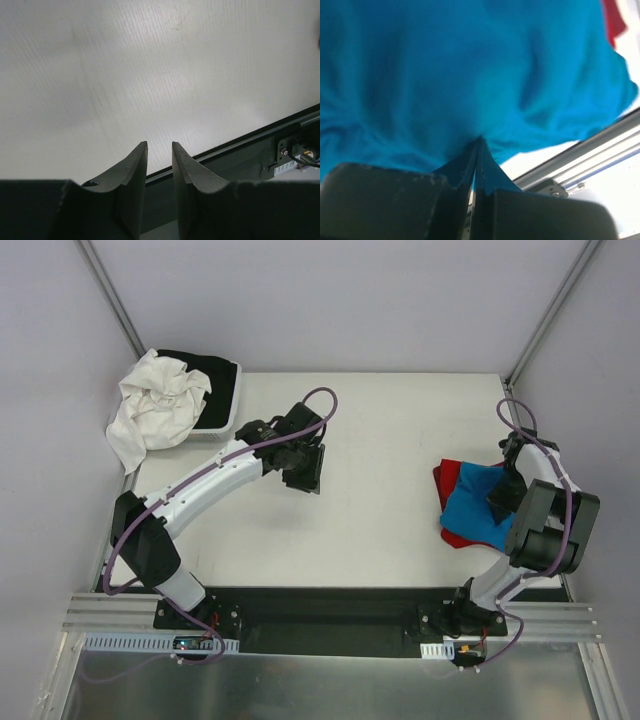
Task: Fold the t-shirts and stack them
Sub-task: Neatly place the folded tshirt to the corner
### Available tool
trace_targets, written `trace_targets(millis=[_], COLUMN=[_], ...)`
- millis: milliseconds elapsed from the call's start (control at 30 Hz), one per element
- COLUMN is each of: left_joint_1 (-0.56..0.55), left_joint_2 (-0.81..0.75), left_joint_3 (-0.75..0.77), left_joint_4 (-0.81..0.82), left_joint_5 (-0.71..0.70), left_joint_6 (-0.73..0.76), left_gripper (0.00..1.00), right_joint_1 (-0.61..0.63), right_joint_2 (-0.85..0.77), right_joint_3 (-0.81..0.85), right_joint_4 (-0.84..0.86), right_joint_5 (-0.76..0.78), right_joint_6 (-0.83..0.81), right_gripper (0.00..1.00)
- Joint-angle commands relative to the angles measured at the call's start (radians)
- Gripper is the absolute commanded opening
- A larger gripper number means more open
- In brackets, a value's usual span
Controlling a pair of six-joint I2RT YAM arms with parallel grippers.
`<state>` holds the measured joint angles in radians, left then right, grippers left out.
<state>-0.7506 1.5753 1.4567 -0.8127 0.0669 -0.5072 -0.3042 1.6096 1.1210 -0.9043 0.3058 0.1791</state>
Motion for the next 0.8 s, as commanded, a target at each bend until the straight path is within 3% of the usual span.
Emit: trace_targets(millis=[0, 167, 500, 767], left_joint_1=[0.016, 0.037, 0.037, 0.037], left_joint_2=[0.029, 0.032, 0.005, 0.019], left_joint_3=[0.059, 0.042, -0.036, -0.035], left_joint_4=[-0.011, -0.014, -0.016, -0.016], left_joint_5=[-0.007, -0.003, -0.003, 0.01], left_joint_6=[0.027, 0.012, -0.047, -0.073], left_gripper=[0.26, 0.26, 0.26, 0.26], right_joint_1=[-0.004, -0.004, -0.003, 0.014], right_joint_2=[0.123, 0.229, 0.51, 0.59], right_joint_3=[0.057, 0.129, 0.537, 0.608], right_joint_4=[0.028, 0.041, -0.05, -0.039], right_joint_5=[-0.036, -0.051, -0.106, -0.128], right_joint_6=[0.003, 0.014, 0.031, 0.051], right_gripper=[0.01, 0.01, 0.01, 0.01])
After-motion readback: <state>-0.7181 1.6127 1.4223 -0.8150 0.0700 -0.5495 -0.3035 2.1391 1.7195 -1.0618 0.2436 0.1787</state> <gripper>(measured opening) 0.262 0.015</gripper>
